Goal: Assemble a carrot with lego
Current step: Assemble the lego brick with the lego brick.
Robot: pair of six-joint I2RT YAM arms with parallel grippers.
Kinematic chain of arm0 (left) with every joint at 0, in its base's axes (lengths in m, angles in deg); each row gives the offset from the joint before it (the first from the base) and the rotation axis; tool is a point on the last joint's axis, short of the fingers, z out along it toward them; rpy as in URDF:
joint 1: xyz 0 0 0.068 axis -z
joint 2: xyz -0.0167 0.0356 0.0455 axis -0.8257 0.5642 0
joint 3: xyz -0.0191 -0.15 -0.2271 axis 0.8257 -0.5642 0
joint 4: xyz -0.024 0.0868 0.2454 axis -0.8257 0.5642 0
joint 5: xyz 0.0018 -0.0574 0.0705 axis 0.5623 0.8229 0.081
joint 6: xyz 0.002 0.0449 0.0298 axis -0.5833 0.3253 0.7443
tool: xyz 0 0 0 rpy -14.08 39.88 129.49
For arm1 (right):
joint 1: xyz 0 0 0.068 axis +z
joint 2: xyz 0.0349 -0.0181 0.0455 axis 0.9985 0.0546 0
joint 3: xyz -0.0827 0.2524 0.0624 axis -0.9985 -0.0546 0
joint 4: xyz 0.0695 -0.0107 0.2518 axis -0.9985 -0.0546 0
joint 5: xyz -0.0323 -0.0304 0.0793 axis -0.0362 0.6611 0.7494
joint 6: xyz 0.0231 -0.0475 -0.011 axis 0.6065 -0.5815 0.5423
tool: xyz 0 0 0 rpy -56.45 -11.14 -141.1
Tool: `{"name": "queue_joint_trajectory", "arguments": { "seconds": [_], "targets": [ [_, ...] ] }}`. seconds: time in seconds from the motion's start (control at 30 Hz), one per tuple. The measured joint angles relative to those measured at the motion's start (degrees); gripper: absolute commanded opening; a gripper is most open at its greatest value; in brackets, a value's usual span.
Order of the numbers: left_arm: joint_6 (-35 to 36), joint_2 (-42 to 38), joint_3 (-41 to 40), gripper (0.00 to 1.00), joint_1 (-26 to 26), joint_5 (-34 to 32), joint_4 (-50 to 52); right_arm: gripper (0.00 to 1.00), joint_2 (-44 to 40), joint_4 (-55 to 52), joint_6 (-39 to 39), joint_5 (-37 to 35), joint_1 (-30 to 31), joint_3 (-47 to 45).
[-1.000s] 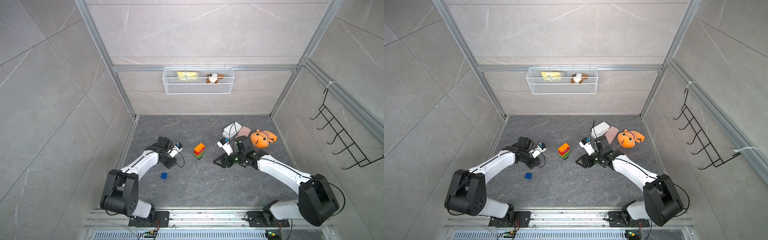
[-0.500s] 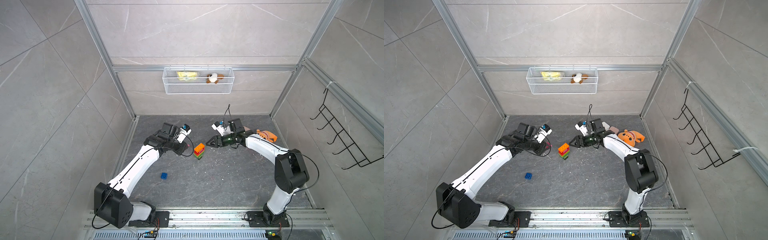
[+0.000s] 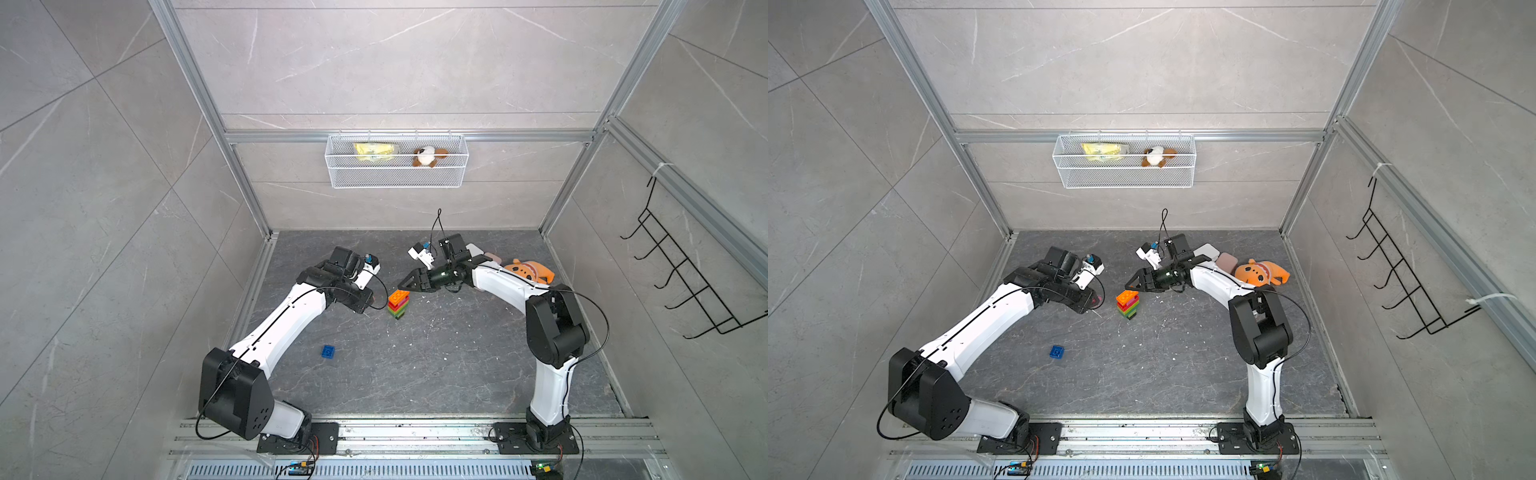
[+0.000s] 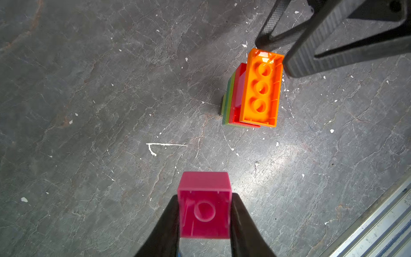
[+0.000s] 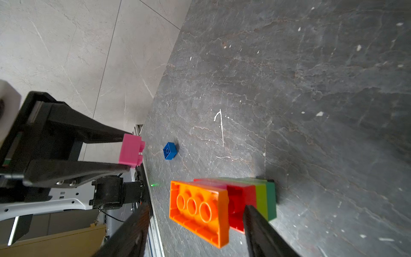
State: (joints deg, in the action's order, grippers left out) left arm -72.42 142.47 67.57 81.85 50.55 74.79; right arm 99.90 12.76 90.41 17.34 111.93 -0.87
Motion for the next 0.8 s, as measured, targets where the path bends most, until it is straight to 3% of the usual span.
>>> {"name": "queue_joint_trajectory", "arguments": {
  "seconds": [0.4, 0.8],
  "targets": [
    [-3.65, 5.33, 7.80, 0.02, 7.43, -2.91, 0.81, 0.63, 3.56, -6.10, -1.84, 1.38, -0.87, 4.70],
    [-6.25, 13.64, 17.33, 0.02, 10.67, -6.03, 7.56, 0.57, 5.95, -8.55, -2.93, 3.65, -1.42, 5.42]
  ]
}}
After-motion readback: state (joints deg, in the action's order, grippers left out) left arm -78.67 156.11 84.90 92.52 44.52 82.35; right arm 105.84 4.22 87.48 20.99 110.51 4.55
